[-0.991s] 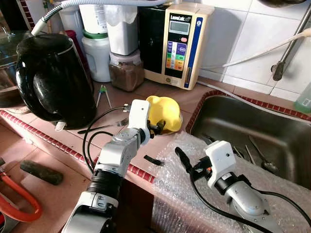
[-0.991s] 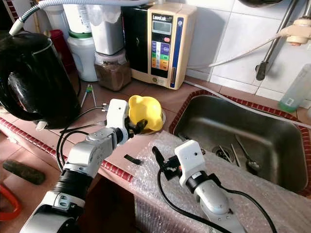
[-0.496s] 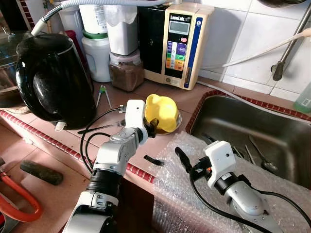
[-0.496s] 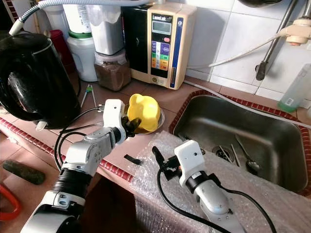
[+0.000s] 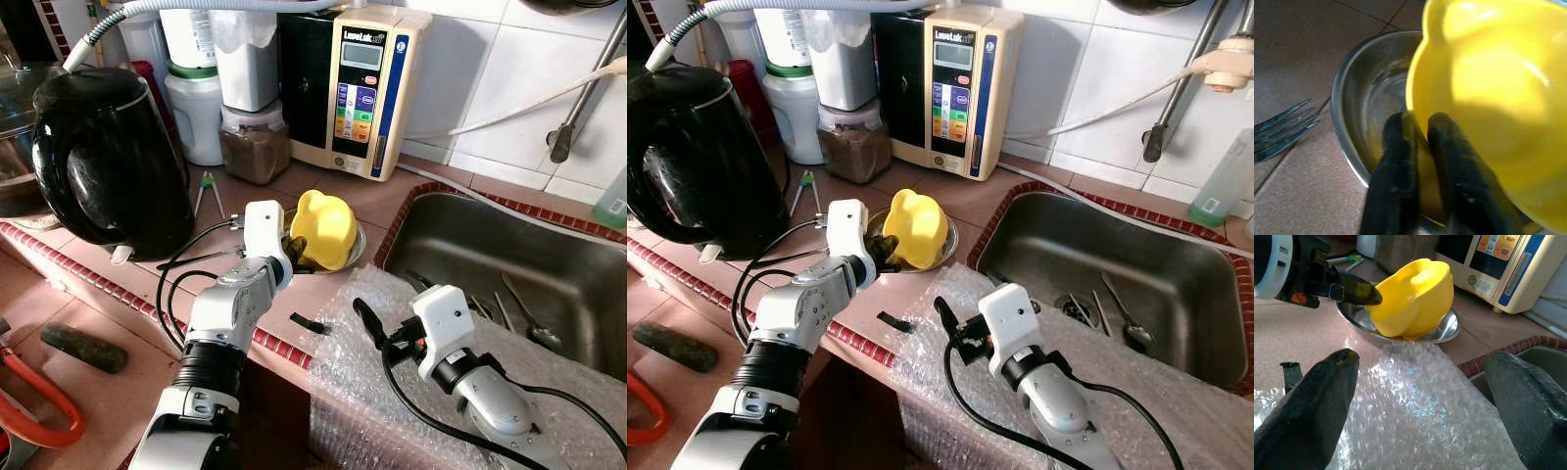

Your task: Kitchen organization

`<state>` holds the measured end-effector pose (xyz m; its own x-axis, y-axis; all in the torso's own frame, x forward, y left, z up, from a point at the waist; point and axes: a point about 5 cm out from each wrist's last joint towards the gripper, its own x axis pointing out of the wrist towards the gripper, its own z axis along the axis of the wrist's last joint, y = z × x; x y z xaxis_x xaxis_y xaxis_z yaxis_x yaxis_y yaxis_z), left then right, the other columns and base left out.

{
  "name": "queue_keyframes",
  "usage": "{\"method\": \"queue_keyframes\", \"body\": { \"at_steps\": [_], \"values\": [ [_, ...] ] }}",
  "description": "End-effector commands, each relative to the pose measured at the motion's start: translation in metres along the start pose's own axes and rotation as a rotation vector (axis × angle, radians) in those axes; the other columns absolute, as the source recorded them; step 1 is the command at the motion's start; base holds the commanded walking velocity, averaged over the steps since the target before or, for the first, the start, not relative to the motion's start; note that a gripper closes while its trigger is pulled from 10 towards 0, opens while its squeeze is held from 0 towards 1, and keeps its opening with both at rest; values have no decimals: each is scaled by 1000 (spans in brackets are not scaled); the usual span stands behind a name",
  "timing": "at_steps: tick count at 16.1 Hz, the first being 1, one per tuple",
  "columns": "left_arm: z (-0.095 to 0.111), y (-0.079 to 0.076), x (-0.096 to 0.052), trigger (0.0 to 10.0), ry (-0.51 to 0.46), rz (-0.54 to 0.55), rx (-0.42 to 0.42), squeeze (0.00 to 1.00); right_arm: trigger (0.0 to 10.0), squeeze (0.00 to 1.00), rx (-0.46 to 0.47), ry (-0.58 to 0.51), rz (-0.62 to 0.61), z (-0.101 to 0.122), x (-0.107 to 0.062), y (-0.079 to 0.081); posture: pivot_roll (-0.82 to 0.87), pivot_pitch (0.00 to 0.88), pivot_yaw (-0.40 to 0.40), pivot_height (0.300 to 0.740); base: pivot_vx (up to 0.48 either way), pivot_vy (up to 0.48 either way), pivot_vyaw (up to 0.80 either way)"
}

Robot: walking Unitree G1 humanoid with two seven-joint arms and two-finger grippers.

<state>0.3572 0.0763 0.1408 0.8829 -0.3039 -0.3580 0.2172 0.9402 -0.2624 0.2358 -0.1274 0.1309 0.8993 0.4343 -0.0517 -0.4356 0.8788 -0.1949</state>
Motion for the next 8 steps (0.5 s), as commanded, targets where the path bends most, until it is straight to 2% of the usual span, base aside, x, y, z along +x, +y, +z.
{"method": "queue_keyframes", "body": {
  "at_steps": [1, 6, 8],
  "values": [
    [3, -3, 1, 0, 1, 1, -7, 0, 10000, 1000, -7, -7, -1, 2, 1, -2, 42, 0, 23, 740, 0, 0, 0],
    [4, -4, 2, 0, -7, -1, -26, 0, 10000, 1000, -7, -8, -3, 1, 1, -1, 41, 0, 25, 740, 0, 0, 0],
    [6, -4, 2, 0, -22, 2, -72, 0, 10000, 1000, -7, -8, -6, 1, 2, -2, 41, 0, 27, 740, 0, 0, 0]
  ]
}}
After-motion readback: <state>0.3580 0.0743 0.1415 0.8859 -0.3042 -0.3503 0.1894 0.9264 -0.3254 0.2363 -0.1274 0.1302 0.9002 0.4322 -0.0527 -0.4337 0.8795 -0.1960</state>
